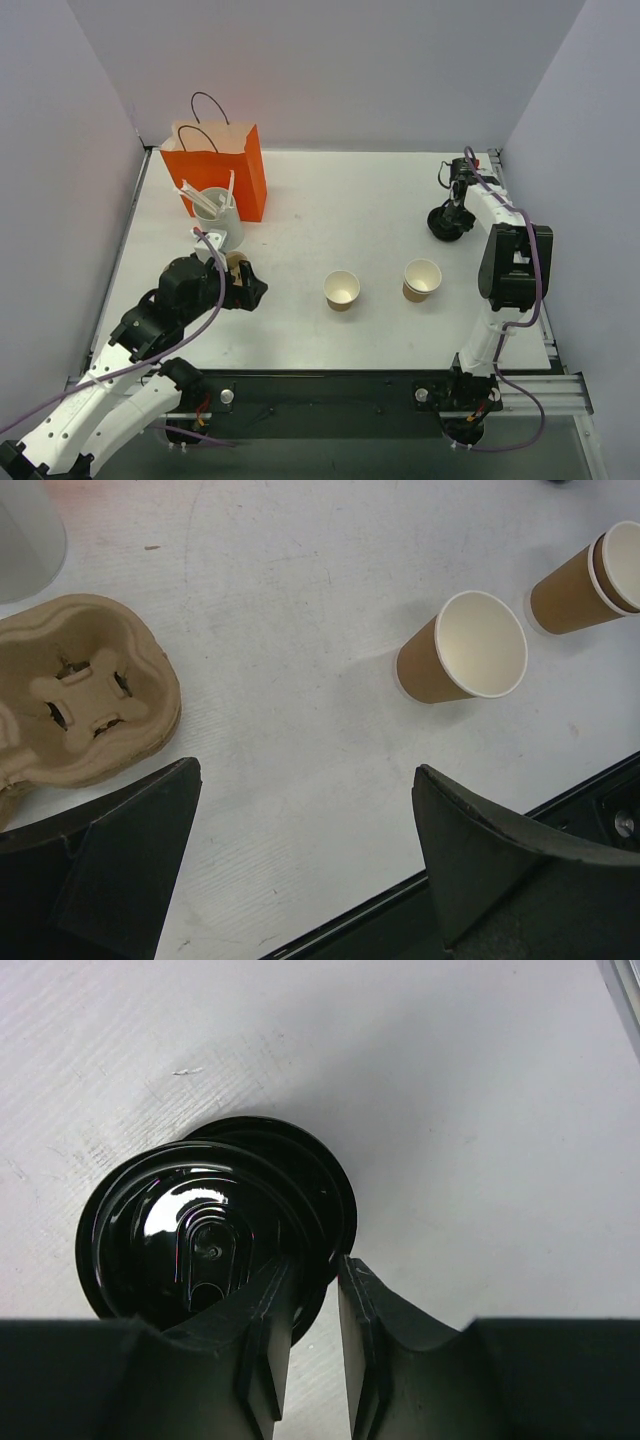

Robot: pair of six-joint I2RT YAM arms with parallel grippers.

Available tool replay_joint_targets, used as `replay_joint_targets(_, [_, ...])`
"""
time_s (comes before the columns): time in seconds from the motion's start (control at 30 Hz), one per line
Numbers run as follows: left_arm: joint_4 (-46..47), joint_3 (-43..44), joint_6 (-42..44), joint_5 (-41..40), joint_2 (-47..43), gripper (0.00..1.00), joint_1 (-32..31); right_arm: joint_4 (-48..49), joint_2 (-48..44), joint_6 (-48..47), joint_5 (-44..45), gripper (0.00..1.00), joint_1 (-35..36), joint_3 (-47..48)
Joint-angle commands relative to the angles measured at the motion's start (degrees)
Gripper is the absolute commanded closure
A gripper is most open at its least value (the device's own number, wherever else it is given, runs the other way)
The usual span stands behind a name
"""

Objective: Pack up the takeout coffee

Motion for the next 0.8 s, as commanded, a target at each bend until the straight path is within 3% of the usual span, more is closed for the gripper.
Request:
replay_joint_targets(0.0, [3.4, 1.7, 0.6, 1.3, 0.4, 0.03, 0.7, 0.1, -1.2, -0.7, 1.0, 0.77, -0.4, 0.4])
replay_joint_targets(0.13, [3.4, 1.8, 0.5, 1.4, 0.6, 0.03, 0.8, 0.2, -1.3, -1.3, -0.3, 0.85, -0.4, 1.1])
replay_joint_targets(0.77, [4.1, 1.0, 0.6, 1.6, 0.6, 0.03, 0.8, -2.8, -11.8, -0.5, -5.5, 0.87, -0.4, 0.3])
